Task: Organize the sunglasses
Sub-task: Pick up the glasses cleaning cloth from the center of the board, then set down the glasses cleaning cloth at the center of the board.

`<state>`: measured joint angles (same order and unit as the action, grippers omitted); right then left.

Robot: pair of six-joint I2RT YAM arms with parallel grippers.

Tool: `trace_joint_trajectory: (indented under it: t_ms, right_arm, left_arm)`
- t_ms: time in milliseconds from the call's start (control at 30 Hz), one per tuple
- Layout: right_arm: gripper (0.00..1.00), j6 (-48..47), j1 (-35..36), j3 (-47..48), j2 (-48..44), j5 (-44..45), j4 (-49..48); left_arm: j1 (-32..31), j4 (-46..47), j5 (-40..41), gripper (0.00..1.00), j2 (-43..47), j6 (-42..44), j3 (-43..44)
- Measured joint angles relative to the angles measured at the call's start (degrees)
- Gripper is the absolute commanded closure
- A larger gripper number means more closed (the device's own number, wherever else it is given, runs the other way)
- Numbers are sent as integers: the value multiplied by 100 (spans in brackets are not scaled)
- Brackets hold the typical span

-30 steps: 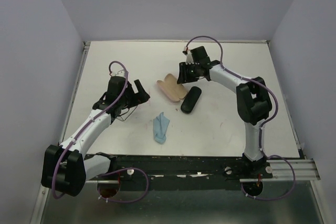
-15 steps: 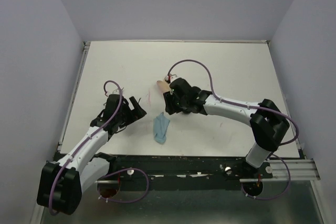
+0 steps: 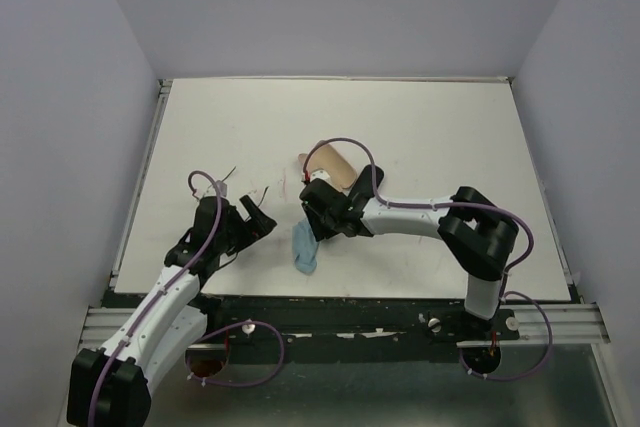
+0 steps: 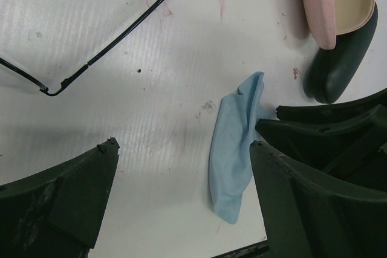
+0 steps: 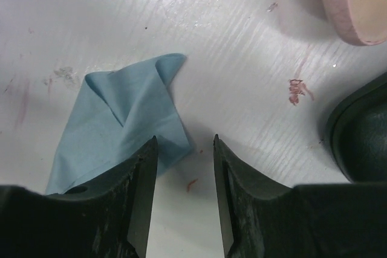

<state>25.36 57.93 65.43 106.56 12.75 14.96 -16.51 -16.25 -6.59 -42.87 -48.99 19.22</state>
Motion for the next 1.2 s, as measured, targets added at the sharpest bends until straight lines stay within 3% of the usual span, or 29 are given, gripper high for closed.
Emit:
trace_joint_trajectory:
  t_ms: [67, 167, 233, 600, 833, 1000, 1100, 1200]
  right_arm:
    - [62, 37, 50, 22, 37, 92, -13]
    - [90, 63, 96, 31, 63, 103, -24]
    - [99, 81, 136, 37, 70, 94, -39]
    - [99, -114, 667, 752, -61, -20, 0]
    - [99, 4, 925, 1187, -599, -527, -267]
    - [99, 476, 872, 713, -1362, -669, -680]
    - [99, 944, 459, 42, -1801, -809, -798]
    - [81, 1451, -256, -846, -2046, -815, -741]
  left_arm:
    - [0, 13, 0, 1, 81, -24, -52]
    - [-2, 24, 0, 1, 160, -42, -114]
    - [-2, 28, 0, 1, 212, -48, -157]
    - [0, -155, 101, 1, 944, -166, -214]
    - [-2, -1198, 490, 1, 2197, -251, 175]
    - [-2, -1650, 778, 1, 3097, -313, 579]
    - [-2, -1764, 859, 1, 3230, -343, 588]
    - [-2, -1847, 859, 1, 3069, -361, 562]
